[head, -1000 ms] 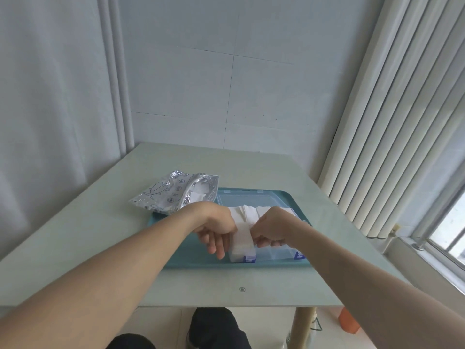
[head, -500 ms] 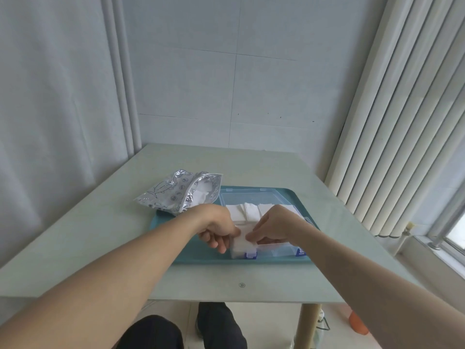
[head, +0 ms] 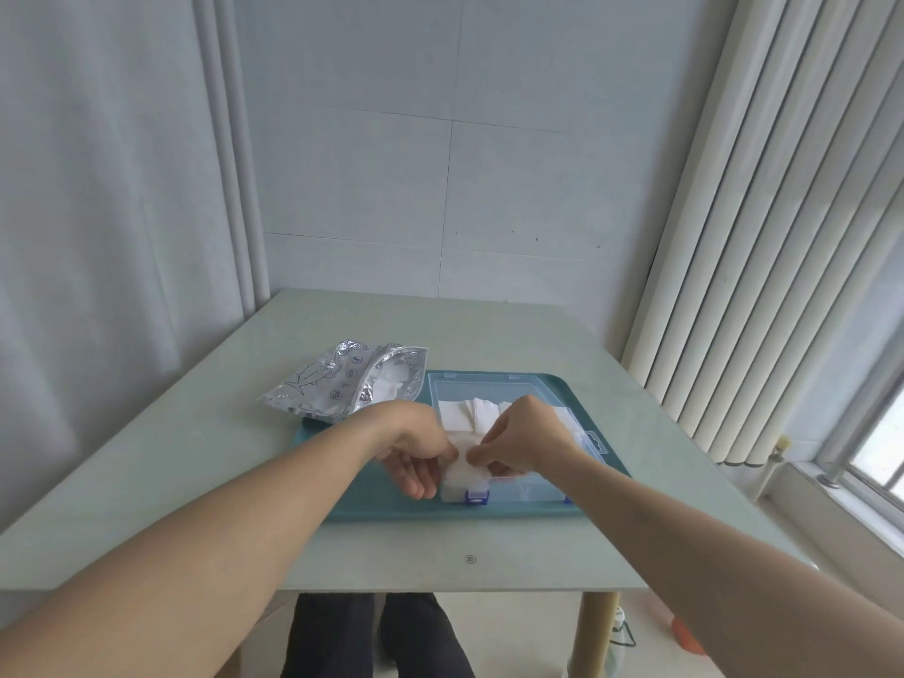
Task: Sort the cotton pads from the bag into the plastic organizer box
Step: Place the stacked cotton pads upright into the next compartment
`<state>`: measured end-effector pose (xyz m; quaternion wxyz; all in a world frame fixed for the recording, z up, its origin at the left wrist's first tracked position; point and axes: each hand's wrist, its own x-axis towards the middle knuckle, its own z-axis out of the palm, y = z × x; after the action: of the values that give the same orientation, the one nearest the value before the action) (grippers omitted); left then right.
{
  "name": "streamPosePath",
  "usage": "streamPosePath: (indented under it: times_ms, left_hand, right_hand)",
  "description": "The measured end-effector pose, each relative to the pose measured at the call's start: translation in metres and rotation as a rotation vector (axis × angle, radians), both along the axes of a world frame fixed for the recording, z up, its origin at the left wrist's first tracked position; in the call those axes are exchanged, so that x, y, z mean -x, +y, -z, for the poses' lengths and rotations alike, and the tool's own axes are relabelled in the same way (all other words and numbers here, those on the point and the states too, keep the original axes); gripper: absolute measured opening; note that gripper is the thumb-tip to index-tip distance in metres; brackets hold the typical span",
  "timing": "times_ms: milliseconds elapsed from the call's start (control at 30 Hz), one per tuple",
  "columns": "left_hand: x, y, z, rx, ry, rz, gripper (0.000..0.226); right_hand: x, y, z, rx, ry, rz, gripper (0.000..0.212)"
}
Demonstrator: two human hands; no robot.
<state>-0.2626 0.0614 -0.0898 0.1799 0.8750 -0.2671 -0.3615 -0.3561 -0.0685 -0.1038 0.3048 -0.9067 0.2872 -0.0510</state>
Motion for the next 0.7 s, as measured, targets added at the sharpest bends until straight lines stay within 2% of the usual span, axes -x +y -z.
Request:
streamPosePath:
  times_ms: [133,233,300,400,433,467,533,567,633,700]
  left_hand:
    - [-0.003,0.009,-0.005,0.027,0.005,0.009,0.048]
    - [-0.019,0.016,-0.018,0.027,-0.082,-0.010,0.051]
    - [-0.041,0.021,-0.023,0.136,-0.285,-0.064,0.042]
    - [-0.069,0.028,-0.020,0.339,-0.754,-0.221,0.026]
    - [-0.079,0.030,-0.016,0.361,-0.828,-0.271,0.029]
    - [-0.086,0.031,-0.010,0.316,-0.876,-0.281,0.042]
    - [-0.108,0.034,0.003,0.163,-0.891,-0.262,0.061]
    - [-0.117,0.035,0.009,0.159,-0.852,-0.267,0.058]
    - [-0.134,0.041,0.019,0.258,-0.717,-0.287,0.036]
    - [-0.148,0.048,0.029,0.292,-0.674,-0.281,0.020]
  right_hand:
    - [-0.004,0.001,-0.013,-0.019,0.088,-0.014,0.031]
    - [-0.007,-0.011,-0.037,0.069,0.077,0.016,0.026]
    - [-0.014,-0.017,-0.055,0.113,0.022,0.028,0.022]
    - [-0.036,-0.016,-0.073,0.117,-0.040,-0.027,0.015]
    - [-0.050,-0.013,-0.075,0.116,-0.046,-0.055,0.014]
    - [-0.062,-0.008,-0.075,0.120,-0.059,-0.083,0.013]
    - [-0.093,0.003,-0.071,0.108,-0.065,-0.146,0.010]
    - [-0.106,0.009,-0.067,0.097,-0.048,-0.181,0.012]
    - [-0.134,0.019,-0.056,0.107,0.010,-0.254,0.018]
    - [-0.161,0.031,-0.043,0.167,0.076,-0.309,0.020]
